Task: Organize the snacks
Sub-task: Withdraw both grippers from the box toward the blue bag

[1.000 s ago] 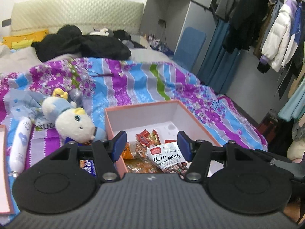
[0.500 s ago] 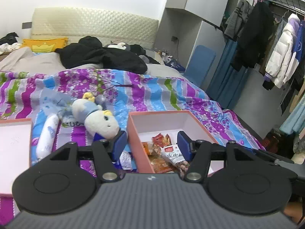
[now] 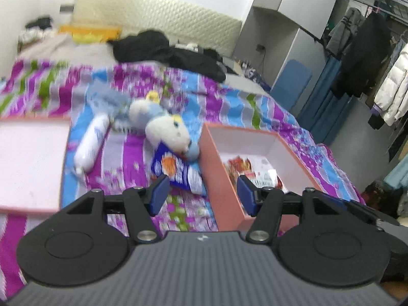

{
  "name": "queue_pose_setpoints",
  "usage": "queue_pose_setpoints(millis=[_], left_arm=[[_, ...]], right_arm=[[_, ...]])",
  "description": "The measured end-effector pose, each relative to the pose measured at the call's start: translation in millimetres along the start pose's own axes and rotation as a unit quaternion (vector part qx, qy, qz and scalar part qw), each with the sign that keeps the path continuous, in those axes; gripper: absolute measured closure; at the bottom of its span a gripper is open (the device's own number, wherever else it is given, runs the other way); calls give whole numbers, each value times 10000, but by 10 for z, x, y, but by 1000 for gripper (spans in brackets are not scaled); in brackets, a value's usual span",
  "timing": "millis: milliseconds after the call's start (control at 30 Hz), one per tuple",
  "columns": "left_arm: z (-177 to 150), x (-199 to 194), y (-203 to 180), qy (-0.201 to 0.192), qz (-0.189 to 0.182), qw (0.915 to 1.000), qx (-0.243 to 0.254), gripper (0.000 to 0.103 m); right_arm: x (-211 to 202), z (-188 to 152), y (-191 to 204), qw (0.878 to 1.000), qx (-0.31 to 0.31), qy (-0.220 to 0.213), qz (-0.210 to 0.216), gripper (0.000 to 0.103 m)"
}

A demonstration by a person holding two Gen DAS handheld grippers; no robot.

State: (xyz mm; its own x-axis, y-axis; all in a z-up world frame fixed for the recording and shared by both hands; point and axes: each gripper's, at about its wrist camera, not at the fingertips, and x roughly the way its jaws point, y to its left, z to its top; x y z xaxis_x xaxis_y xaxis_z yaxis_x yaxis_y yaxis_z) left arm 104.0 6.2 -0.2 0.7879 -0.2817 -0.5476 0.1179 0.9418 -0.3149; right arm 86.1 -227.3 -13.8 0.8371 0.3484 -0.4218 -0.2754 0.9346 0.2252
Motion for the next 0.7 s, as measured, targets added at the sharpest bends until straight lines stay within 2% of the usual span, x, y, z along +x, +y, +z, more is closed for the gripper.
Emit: queue_pose_setpoints(millis=[167,333,500,700], left_arm=[[-324,85,160,339,100,9991,-220,39],[-571,167,260,615,192,9976,-236,39],[-682,277,336,802,350,9959,-217,39],[-701,438,462,972,457,9937,-323,39]], right_arm=[[89,-275,35,9996,91,256,-3,42],[120,-553,72,9990,131,421,-7,42],[194,-770,109,9979,109,637,15,42],[313,-803,142,9976,81,690,1,42]])
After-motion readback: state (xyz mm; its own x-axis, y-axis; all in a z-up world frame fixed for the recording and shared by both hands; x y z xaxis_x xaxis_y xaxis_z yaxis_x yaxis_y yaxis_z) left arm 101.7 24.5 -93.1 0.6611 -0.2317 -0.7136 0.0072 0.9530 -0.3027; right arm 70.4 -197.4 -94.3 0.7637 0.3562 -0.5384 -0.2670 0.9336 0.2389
